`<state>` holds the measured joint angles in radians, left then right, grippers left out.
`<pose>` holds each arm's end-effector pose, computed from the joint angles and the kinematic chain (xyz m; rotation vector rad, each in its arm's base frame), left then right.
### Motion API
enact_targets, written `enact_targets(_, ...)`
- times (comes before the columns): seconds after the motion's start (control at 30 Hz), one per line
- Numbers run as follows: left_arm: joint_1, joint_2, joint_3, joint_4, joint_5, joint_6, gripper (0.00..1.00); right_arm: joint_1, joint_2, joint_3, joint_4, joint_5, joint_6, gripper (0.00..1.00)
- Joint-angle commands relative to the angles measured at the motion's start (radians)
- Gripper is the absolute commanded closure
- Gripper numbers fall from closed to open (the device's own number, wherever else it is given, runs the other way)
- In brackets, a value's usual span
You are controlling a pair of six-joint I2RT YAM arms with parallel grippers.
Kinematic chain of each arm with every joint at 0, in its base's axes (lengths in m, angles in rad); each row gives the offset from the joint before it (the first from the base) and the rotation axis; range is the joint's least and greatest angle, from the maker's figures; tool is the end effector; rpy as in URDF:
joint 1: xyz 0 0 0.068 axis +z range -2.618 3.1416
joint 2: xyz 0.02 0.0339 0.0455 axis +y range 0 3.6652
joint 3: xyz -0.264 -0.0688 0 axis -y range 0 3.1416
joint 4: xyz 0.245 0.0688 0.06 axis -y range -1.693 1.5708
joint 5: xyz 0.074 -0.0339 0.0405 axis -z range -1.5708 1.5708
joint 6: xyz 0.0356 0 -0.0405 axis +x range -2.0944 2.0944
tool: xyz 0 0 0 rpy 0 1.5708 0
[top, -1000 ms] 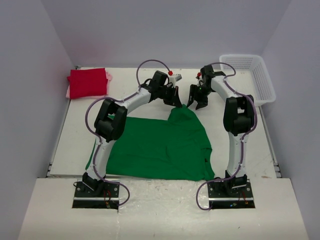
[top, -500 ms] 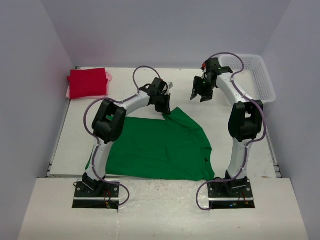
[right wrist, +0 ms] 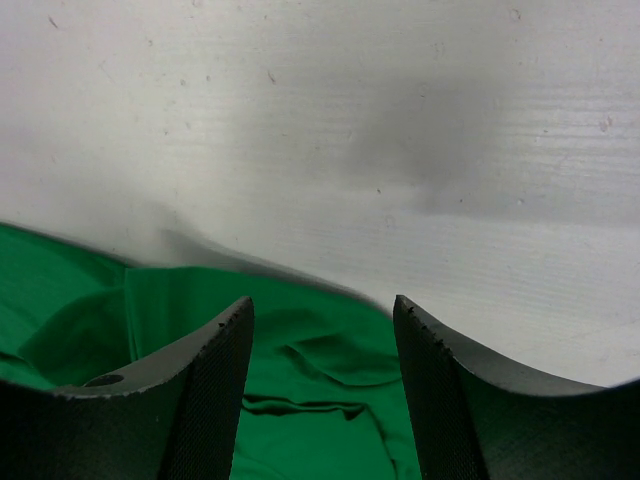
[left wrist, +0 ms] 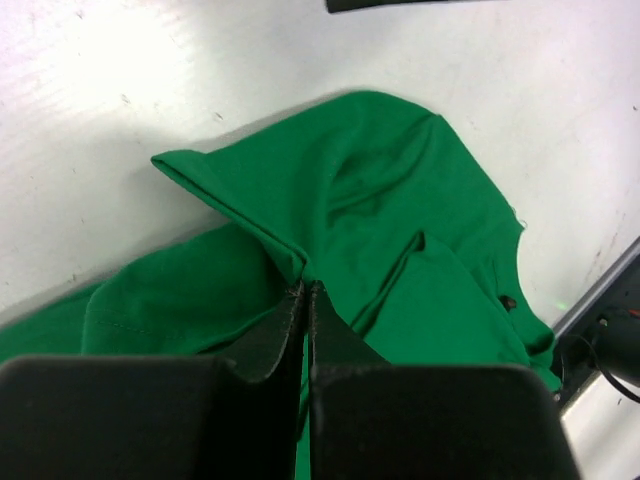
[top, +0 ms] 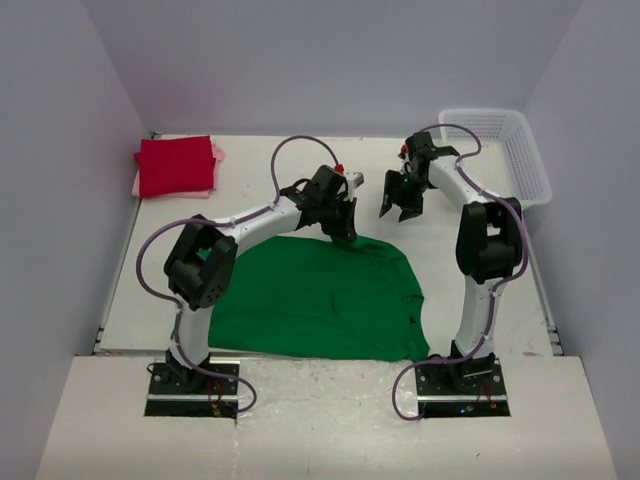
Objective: Fold and stack the t-shirts
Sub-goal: Grap the side of the flattened tshirt furthest away from the robot with both arms
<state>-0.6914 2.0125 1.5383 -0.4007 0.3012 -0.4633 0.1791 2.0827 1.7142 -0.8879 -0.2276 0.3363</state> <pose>0.3380 -0.2934 0.2108 0.4365 2.5574 -0.8422 0.4247 0.0851 0.2080 0.1732 2.8597 0.4323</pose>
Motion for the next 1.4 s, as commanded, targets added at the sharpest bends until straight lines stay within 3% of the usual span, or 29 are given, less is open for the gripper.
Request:
enact_targets(0.0, -0.013, -0.078, -0.046, 0.054, -0.004, 0.003, 1.00, 0.017, -0.039, 0.005, 0.029, -0.024, 0.001, 0.41)
enact_targets(0.53, -0.068, -0.239, -0.360, 0.141, -0.010, -0.061, 1.00, 0.135, -0.089, -0.070, 0.035, 0.007, -0.016, 0.42)
enact_targets(0.73, -0.085, -0.256, -0.408, 0.184, 0.019, -0.095, 1.00, 0.172, -0.085, -0.070, 0.030, 0.008, -0.026, 0.44)
enact_targets(0.83, -0.088, -0.259, -0.412, 0.183, 0.012, -0.109, 0.88, 0.201, -0.089, -0.080, 0.032, -0.016, -0.034, 0.46)
enact_targets(0.87, -0.088, -0.264, -0.414, 0.183, 0.003, -0.116, 0.71, 0.220, -0.088, -0.088, 0.032, -0.016, -0.036, 0.46)
enact_targets(0.97, -0.091, -0.293, -0.420, 0.175, -0.069, -0.143, 0.45, 0.249, -0.095, -0.113, 0.047, -0.018, -0.037, 0.46)
enact_targets(1.2, -0.073, -0.348, -0.342, 0.010, -0.384, -0.176, 0.41, 0.307, -0.101, -0.123, 0.061, 0.019, -0.036, 0.44)
enact_targets(1.37, 0.070, -0.385, -0.354, -0.030, -0.317, -0.201, 0.48, 0.342, -0.095, -0.084, 0.032, 0.065, -0.043, 0.45)
